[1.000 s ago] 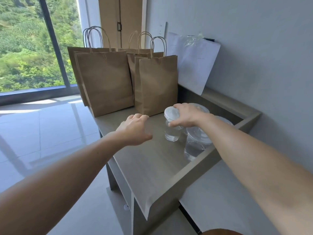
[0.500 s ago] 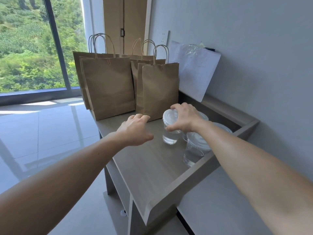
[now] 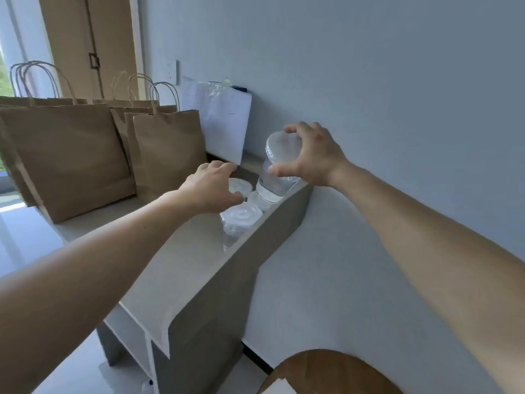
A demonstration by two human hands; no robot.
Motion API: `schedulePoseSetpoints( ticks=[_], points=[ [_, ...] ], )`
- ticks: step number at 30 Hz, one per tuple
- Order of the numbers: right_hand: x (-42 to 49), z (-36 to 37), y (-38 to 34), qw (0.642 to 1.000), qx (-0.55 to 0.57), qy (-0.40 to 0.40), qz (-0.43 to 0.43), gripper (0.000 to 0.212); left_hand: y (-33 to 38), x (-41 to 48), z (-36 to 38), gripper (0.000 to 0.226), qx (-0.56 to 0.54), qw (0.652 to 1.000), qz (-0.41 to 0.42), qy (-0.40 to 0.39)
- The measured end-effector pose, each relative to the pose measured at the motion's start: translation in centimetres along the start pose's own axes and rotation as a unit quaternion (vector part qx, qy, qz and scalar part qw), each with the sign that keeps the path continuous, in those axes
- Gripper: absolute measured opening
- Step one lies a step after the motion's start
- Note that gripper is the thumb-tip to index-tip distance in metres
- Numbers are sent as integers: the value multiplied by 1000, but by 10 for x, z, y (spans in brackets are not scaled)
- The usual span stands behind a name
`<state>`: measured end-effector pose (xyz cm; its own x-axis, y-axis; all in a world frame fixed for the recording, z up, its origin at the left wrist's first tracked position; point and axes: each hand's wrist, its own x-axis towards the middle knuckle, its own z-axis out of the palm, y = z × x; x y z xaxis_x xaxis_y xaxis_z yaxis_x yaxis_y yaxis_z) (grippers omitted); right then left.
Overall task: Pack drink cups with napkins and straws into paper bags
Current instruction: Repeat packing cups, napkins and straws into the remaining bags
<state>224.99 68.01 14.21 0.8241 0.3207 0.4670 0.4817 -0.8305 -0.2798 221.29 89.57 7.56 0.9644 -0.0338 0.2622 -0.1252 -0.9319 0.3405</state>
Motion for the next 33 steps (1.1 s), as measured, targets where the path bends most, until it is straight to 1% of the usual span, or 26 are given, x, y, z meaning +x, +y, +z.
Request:
schedulePoseSetpoints(
  ticks=[4, 9, 15, 21, 24, 27, 29, 33],
  points=[
    [-51, -43, 47, 997, -25, 12, 73, 90, 56, 8, 20, 73, -3, 998, 64, -24],
    [-130, -68, 103, 984, -46, 10, 172, 94, 126, 6, 62, 75, -17, 989, 130, -70],
    [-235, -62, 154, 959, -55, -15, 279, 94, 192, -28, 139, 76, -16, 967, 203, -155],
    [-332, -37, 181, 933, -53, -56, 351, 92, 225, -95, 232, 78, -10, 928, 256, -269],
    [-369, -19, 188, 921, -49, -81, 377, 94, 227, -135, 277, 77, 8, 904, 257, -341],
    [-397, -2, 195, 915, -45, -88, 392, 96, 226, -168, 310, 79, 20, 876, 229, -423],
    [-412, 10, 197, 911, -34, -86, 403, 97, 223, -184, 328, 81, 38, 867, 216, -447],
    [-434, 34, 202, 907, -24, -79, 414, 100, 219, -201, 353, 82, 51, 860, 204, -465]
  ],
)
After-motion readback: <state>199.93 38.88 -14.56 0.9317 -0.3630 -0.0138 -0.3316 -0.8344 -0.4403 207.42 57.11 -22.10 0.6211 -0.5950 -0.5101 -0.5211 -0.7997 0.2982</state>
